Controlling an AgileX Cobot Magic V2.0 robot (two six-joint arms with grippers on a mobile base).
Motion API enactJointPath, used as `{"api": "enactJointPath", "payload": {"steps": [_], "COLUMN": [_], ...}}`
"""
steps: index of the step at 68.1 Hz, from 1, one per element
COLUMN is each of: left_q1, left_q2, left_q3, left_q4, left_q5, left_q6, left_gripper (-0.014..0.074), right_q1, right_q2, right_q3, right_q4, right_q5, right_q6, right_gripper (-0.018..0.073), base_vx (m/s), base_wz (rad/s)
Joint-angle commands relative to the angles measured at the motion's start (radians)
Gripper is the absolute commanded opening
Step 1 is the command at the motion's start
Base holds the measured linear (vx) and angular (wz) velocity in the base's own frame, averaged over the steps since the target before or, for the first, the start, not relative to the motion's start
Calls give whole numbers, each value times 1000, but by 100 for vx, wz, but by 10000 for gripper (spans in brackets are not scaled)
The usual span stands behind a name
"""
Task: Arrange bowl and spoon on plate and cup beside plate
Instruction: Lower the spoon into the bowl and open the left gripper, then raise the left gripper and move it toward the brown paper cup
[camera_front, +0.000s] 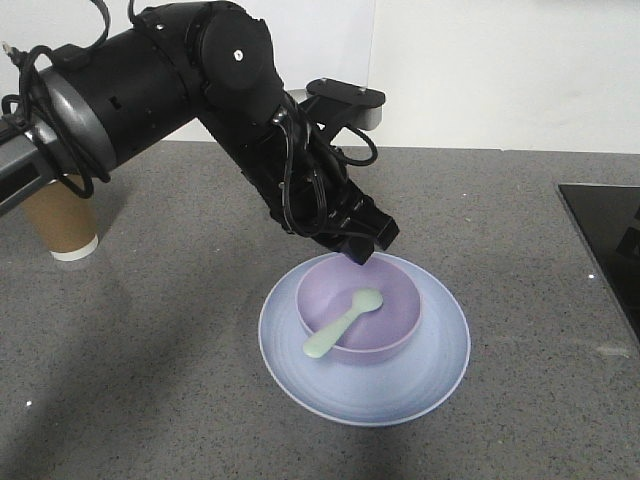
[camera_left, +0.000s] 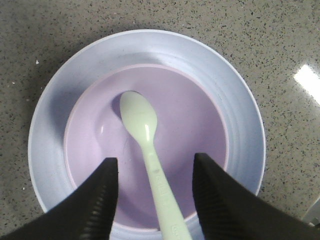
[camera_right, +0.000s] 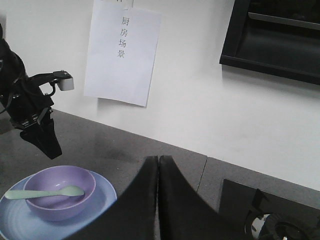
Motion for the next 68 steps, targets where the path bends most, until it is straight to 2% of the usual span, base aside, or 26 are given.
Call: {"api": "enactJointPath", "payload": {"steps": [1,9,20,27,36,42,47,55,68], "left_q1": [-3,-3,-3,1,1,13,52,171,372], "left_q2": [-73,-124,-239,-327,-432,-495,-540,-578,-554], "left_q3": [-34,-34,-34,-34,-33,-33,-33,-33,-33], "left_q4": [23,144,340,497,735,856,903,951,912], "left_q5": [-7,-7,-7,-7,-7,-7,-7,-8,-42], "left_q6": [-10,-12,-72,-117,-191,-223,-246,-254,-259], "left_gripper": [347,347,347,347,347,347,347,347,347], "right_q1": [-2,-2,-2,-2,-2,-2,-2,-2,-2], "right_q2": [21,21,21,21,24,30,37,47,52], "right_q3": [-12,-12,-12,-12,-12,-12,-12,-12,-12], "right_q4": [-19,-21,-21,-20,-17,-11,-10,-7,5], "right_q5": [-69,-72,-72,-71,-71,-70,-70,-70,-72], "right_q6": [8,8,8,8,8,8,8,8,8], "right_gripper": [-5,-5,-5,-5,-5,-5,-5,-5,-5], "base_vx": [0,0,0,0,0,0,0,0,0], "base_wz": [0,0,0,0,0,0,0,0,0]}}
